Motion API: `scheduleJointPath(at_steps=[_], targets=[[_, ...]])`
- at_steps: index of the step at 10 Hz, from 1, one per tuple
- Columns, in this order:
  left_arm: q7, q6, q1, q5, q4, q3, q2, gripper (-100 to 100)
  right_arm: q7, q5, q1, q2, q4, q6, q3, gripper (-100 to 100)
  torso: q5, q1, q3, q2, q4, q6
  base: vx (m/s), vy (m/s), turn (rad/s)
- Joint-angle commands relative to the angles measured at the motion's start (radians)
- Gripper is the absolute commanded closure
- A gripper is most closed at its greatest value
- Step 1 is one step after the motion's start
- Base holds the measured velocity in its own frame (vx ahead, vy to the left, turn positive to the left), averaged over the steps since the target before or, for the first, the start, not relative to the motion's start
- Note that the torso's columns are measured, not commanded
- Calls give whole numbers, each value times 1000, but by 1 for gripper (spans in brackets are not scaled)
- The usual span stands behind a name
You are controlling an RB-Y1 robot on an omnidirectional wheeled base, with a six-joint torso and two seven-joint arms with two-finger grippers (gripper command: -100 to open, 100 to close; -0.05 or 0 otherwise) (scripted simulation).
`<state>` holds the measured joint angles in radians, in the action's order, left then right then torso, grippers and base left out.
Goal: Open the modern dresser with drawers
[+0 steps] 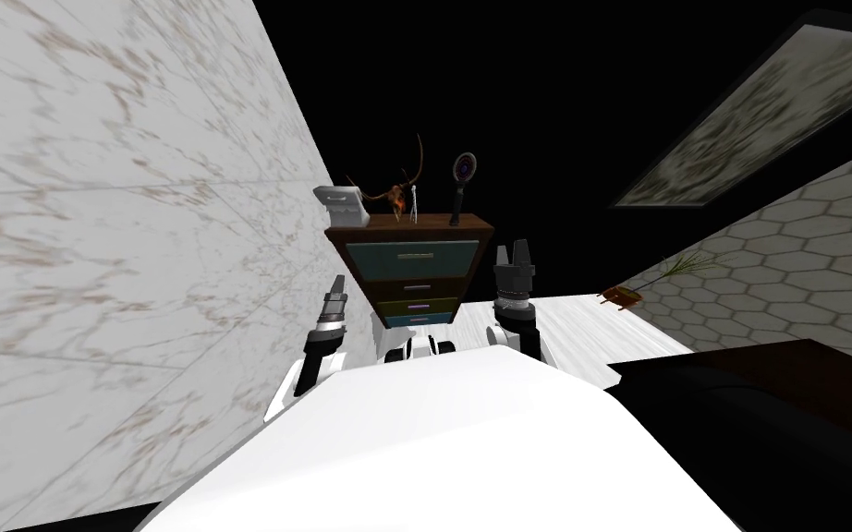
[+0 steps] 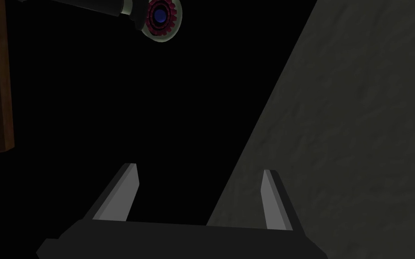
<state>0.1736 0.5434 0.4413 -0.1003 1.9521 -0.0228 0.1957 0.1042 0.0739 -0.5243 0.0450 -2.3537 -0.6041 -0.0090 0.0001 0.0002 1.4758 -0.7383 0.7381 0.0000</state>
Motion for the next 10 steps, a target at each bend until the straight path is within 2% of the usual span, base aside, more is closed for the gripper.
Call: scheduleJointPath(at_steps=[1, 6, 10], targets=[[6, 20, -19, -5, -63, 2, 13, -100, 0, 0, 0, 0, 0, 0, 0, 0, 0, -1, 1, 1, 0, 0, 26, -28, 4], [21, 76, -64, -21, -214, 7, 38, -100, 0, 0, 0, 0, 0, 0, 0, 0, 0, 0, 0, 0, 0, 0, 29, -33, 4], [29, 107, -88, -29, -322, 9, 43, -100, 0, 0, 0, 0, 0, 0, 0, 0, 0, 0, 0, 0, 0, 0, 29, -37, 5]])
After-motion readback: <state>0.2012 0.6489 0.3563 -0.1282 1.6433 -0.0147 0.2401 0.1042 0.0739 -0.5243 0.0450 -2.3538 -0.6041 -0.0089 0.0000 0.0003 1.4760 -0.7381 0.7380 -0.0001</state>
